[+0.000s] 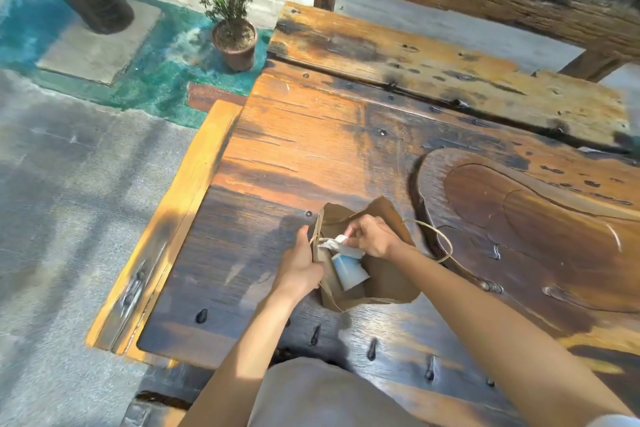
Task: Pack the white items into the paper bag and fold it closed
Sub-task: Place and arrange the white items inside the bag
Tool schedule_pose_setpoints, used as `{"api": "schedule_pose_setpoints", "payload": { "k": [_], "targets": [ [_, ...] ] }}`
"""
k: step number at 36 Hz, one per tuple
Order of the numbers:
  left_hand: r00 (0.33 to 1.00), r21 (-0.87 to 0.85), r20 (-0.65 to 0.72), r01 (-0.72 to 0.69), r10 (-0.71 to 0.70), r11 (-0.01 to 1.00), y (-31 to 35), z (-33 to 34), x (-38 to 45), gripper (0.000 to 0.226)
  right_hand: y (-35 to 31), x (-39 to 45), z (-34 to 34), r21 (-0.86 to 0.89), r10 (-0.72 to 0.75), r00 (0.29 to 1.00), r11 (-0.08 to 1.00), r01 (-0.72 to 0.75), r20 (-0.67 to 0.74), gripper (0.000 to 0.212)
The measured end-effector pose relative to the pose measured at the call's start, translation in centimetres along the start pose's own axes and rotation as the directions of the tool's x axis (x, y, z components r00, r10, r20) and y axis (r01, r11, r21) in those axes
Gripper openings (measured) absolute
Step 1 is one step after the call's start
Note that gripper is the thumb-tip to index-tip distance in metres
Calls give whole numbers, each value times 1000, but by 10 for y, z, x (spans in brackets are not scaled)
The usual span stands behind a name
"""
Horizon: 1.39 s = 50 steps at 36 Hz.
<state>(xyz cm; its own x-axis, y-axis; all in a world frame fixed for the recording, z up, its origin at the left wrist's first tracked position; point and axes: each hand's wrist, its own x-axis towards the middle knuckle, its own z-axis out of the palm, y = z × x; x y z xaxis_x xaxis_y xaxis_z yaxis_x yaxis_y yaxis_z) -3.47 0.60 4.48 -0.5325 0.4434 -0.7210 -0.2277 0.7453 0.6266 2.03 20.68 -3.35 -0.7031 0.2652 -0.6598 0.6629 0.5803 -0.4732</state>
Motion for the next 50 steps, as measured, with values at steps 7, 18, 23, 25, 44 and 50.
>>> {"api": "schedule_pose_setpoints", "payload": {
  "k": [7,18,23,25,44,50],
  "targets": [
    [1000,16,6,-14,13,1000,-2,7,-1,76,2,-15,8,249,59,991,968,-27,-123,6],
    [1000,26,-2,-27,27,999,-3,7,-4,78,19,-8,35,462,301,953,851,-250,-40,38],
    [1000,26,4,-20,20,999,-6,7,-3,82,23,5,40,273,308,951,915,-296,-1,30],
    [1000,16,14,-10,10,1000,-7,7,-2,82,24,14,42,193,326,945,925,-327,38,30],
    [998,-23,64,31,-29,999,-14,-2,8,87,16,75,35,-36,155,982,988,-152,108,36],
    [997,24,75,23,-25,999,-14,0,12,88,16,88,45,-2,233,968,972,-234,91,45]
  ]
}}
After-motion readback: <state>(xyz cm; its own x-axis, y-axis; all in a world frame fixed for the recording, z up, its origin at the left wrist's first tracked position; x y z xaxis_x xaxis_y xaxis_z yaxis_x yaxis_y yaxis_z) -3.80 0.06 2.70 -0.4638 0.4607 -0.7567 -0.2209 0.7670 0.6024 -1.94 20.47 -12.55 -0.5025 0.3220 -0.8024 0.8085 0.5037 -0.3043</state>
